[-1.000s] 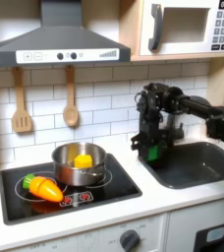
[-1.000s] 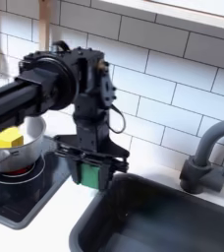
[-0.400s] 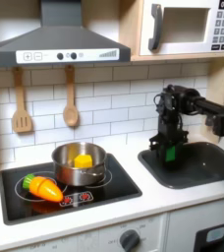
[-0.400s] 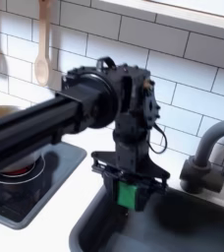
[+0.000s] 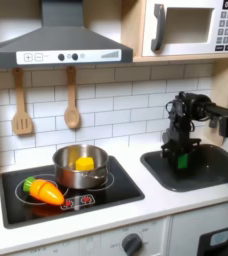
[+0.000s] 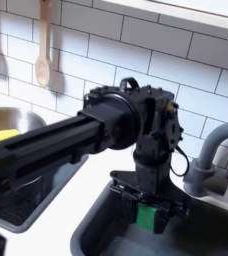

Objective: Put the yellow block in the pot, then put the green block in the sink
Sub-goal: 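Put the green block in the sink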

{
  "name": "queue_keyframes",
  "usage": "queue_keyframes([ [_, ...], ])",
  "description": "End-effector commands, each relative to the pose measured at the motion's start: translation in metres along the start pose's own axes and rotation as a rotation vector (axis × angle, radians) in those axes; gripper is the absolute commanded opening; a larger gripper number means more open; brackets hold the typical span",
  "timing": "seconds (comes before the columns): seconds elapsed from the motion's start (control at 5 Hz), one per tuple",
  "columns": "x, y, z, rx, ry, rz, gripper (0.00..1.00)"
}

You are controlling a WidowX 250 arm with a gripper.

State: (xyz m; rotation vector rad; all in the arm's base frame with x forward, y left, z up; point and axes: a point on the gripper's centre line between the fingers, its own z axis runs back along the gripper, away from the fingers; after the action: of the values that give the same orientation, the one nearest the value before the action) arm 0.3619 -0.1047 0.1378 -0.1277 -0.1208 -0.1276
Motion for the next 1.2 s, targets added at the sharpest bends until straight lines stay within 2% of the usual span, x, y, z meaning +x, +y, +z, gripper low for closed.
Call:
queue_keyframes([
  [0.0,-0.006,-0.002,-0.026,0.014,0.035,-0.003,0.0],
  [0.4,-0.012,0.0,-0.048,0.035,0.028,0.02,0.0],
  [0.6,-0.015,-0.003,-0.058,0.041,0.037,0.004,0.0],
  [1.0,-0.016,-0.003,-0.059,0.033,0.029,0.008,0.0],
])
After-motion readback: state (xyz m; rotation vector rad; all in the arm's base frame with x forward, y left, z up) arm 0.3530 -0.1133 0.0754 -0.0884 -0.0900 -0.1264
